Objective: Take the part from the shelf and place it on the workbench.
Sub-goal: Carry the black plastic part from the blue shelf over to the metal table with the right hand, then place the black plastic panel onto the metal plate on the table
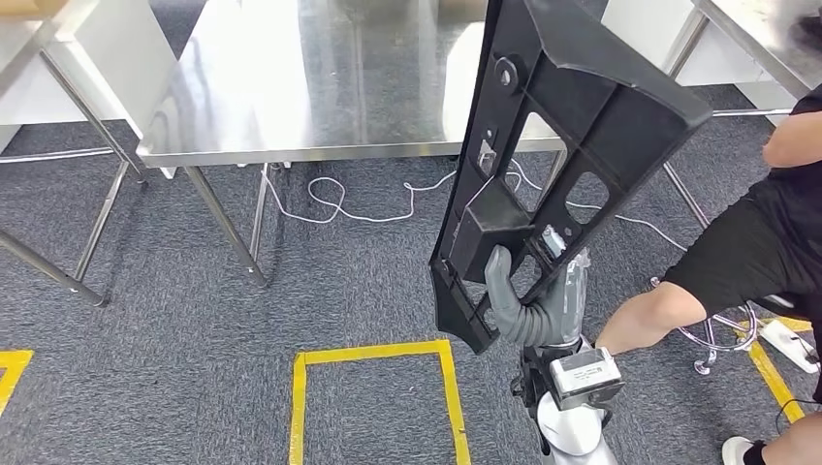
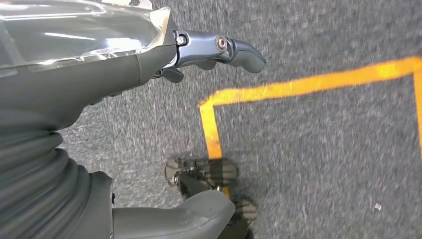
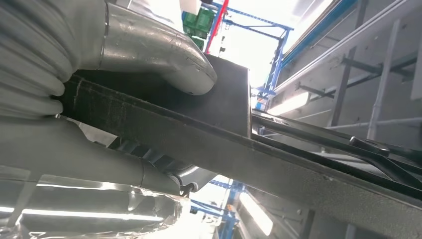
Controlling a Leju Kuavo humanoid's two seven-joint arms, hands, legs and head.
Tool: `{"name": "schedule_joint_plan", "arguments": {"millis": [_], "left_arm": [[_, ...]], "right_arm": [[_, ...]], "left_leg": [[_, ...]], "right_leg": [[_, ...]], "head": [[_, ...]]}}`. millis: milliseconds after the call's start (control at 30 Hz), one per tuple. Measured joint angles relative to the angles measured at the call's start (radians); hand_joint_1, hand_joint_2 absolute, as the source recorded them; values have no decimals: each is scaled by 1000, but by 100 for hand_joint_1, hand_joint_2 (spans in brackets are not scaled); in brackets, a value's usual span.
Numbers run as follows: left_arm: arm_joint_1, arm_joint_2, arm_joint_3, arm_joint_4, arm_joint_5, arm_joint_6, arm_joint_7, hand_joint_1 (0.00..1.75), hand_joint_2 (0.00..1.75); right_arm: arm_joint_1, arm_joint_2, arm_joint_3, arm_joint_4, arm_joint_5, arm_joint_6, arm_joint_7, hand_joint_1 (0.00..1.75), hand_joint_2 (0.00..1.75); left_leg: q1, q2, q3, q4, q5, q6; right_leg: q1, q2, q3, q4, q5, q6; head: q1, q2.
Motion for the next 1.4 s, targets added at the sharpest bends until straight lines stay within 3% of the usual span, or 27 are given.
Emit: {"name": "schedule_joint_plan", "arguments": {"millis": [67,100,167,200,233,267,333,400,533,600,700,733,767,833,900,967,1033,1100,1167,1233,1267,1300,1367,1400], "left_arm": [[-2,1,0,-1,-2,0,-1,0,175],[-2,2,0,-1,-3,0,-2,0,175],[-1,2,0,-1,-3,-1,-2,0,175],[0,3,0,-1,-3,-1,-2,0,175],[1,3,0,-1,-3,-1,-2,0,175],[1,4,0,-1,-3,-1,-2,0,175],[1,4,0,-1,-2,-1,-2,0,175],[0,4,0,0,-2,-1,-3,0,175],[-2,4,0,1,-2,-2,-5,0,175],[-1,4,1,1,-2,-2,-6,0,175],[-1,5,3,1,-1,-2,-7,0,175],[-1,5,5,1,0,-2,-8,0,175],[0,4,7,1,0,-2,-10,0,175],[0,4,11,1,1,-3,-12,0,175],[-1,2,15,1,1,-3,-13,0,175],[-1,0,18,2,2,-5,-14,0,175],[-1,2,22,1,3,-7,-15,0,175],[-3,3,24,1,4,-9,-17,0,175],[-4,3,25,1,6,-10,-19,0,175],[-2,4,25,1,6,-10,-19,0,175],[-1,4,25,1,7,-10,-19,0,175],[-1,5,25,1,7,-10,-20,0,175],[-1,7,25,0,7,-10,-20,0,175],[-2,8,25,0,7,-10,-20,0,175]], "right_arm": [[-1,1,-1,0,0,0,0,175,175],[-2,1,-2,0,0,-1,-1,175,175],[-2,1,-3,0,0,-1,-1,175,175],[-1,1,-4,1,0,-1,-1,175,175],[0,1,-4,2,0,-1,-1,175,175],[0,1,-4,2,0,-1,-1,175,175],[0,1,-5,3,-1,-1,-1,175,175],[-4,1,-6,3,-1,-1,-1,175,175],[-8,1,-6,3,-2,-1,0,175,175],[-11,1,-7,3,-3,-1,-1,175,175],[-14,-1,-7,4,-3,-1,-1,175,175],[-13,-1,-7,4,-3,-1,-1,175,175],[-13,-2,-7,5,-3,-1,0,175,175],[-14,-2,-7,6,-4,-1,0,175,175],[-16,-2,-6,7,-4,-1,1,175,175],[-18,-3,-6,9,-5,-1,2,175,175],[-20,-3,-6,11,-7,-1,2,175,175],[-23,-1,-6,12,-8,-2,2,175,175],[-25,0,-4,14,-9,-2,2,175,175],[-24,0,-3,16,-9,-2,2,175,175],[-23,0,-3,18,-9,-2,2,175,175],[-23,0,-2,18,-9,-2,2,175,175],[-24,0,-1,19,-9,-2,2,175,175],[-25,0,0,20,-9,-2,2,175,175]], "left_leg": [[5,3,-15,38,-22,-15],[9,5,-38,86,-42,-23],[22,8,-117,216,-85,-42],[31,10,-154,262,-91,-50],[38,13,-176,276,-77,-57],[44,16,-178,252,-44,-64],[54,19,-136,126,46,-73],[52,17,-93,31,83,-67],[41,14,-65,2,71,-21],[41,12,-44,-6,70,-8],[35,11,-33,-7,58,4],[32,9,-27,-7,52,6],[29,8,-20,-7,46,8],[25,4,-3,-7,32,7],[19,1,10,-6,15,1],[16,0,20,-3,8,-9],[17,2,25,10,5,-19],[20,8,-12,81,-5,-29],[25,15,-93,199,-42,-38],[27,17,-159,264,-83,-42],[26,17,-170,251,-75,-39],[24,17,-164,207,-42,-34],[17,17,-124,82,49,-15],[12,16,-108,37,71,-6]], "right_leg": [[-10,1,16,-13,-4,-13],[-15,0,26,-18,-6,-19],[-16,-1,38,-20,-17,-25],[-17,-1,44,-20,-23,-23],[-20,0,51,-20,-30,-20],[-23,1,60,-19,-38,-15],[-29,2,79,-19,-54,-1],[-27,3,90,-21,-69,16],[-20,4,109,-8,-77,46],[-19,1,66,67,-105,46],[-17,0,-67,258,-161,39],[-15,0,-97,283,-163,41],[-13,0,-108,270,-147,44],[-7,-1,-80,153,-71,49],[2,-4,-47,37,-10,34],[9,-4,-35,-2,10,7],[-1,-2,-15,-11,21,-10],[-14,-2,7,-17,19,-16],[-14,-2,17,-17,12,-19],[-11,1,25,-17,1,-22],[-8,2,32,-17,-5,-22],[-5,3,39,-17,-11,-23],[1,4,55,-19,-22,-22],[3,5,61,-20,-27,-19]], "head": [[-2,0],[-4,0],[-7,0],[-7,0],[-7,0],[-7,0],[-8,0],[-10,0],[-9,0],[-4,0],[1,0],[1,0],[2,0],[2,0],[3,0],[2,0],[3,0],[-2,0],[-9,0],[-9,0],[-10,0],[-9,0],[-7,0],[-5,0]]}}
